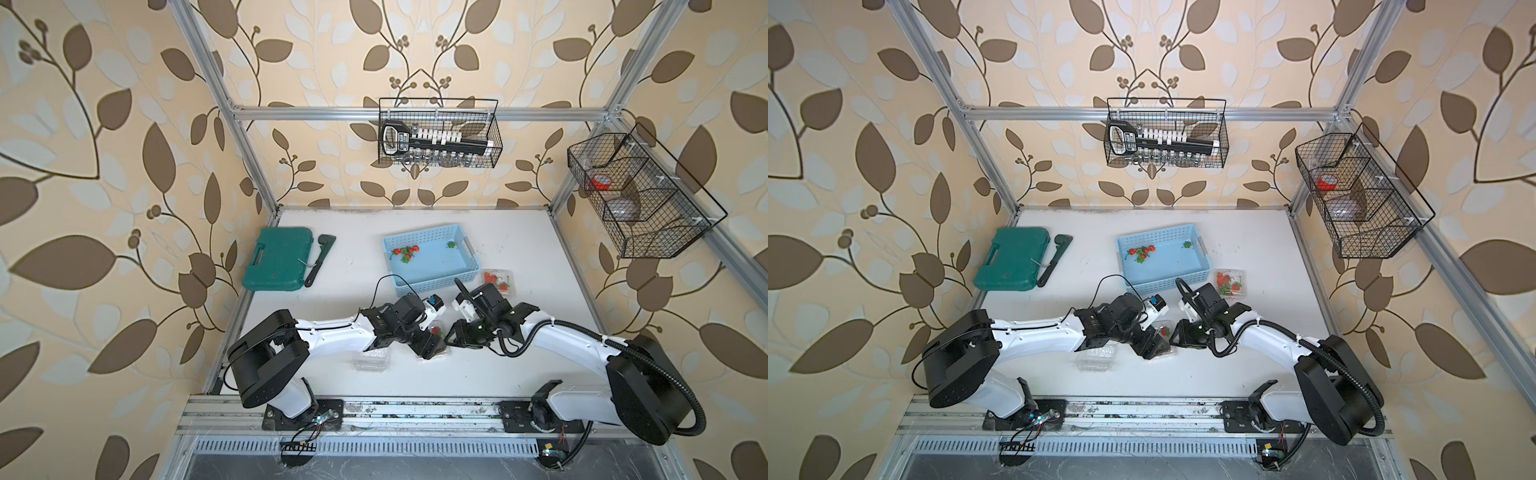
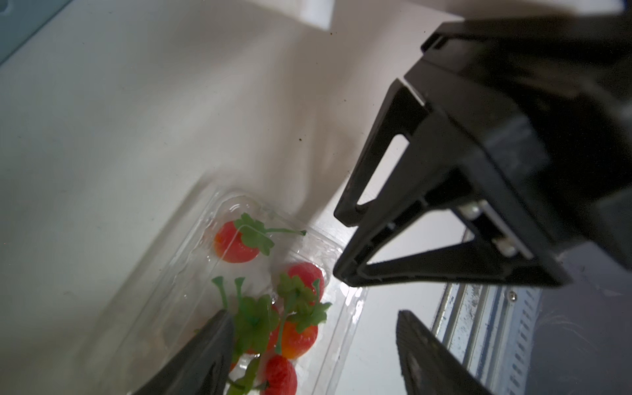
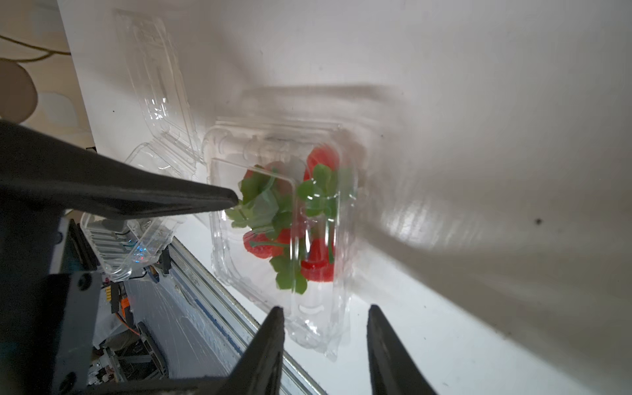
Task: Pack strawberries into containers
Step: Close the packing box at the center of the board, then move the packing box to the center of the board.
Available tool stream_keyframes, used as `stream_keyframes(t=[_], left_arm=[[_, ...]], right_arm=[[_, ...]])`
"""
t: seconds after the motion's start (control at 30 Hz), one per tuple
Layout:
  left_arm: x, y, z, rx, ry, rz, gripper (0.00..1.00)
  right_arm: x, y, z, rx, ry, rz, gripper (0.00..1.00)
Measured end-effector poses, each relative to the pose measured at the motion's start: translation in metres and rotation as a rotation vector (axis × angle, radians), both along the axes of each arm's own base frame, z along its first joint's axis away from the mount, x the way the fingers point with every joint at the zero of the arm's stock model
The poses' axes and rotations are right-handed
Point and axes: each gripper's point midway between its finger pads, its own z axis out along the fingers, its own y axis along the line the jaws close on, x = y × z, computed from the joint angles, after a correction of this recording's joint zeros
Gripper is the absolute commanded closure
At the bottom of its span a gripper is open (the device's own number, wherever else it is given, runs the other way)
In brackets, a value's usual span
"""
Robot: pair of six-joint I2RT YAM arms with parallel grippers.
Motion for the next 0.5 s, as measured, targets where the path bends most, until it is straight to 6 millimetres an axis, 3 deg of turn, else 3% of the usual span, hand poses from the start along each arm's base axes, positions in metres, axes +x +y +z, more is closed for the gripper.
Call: stream_keyframes(t=[0.5], left_arm=[[-0.0014, -0.0015, -0.0001, -0.001, -0.002, -0.005, 0.24]], right_arm=[[-0.0099, 0.0024, -0.0089, 0.017, 0.015, -0.007, 0.66]])
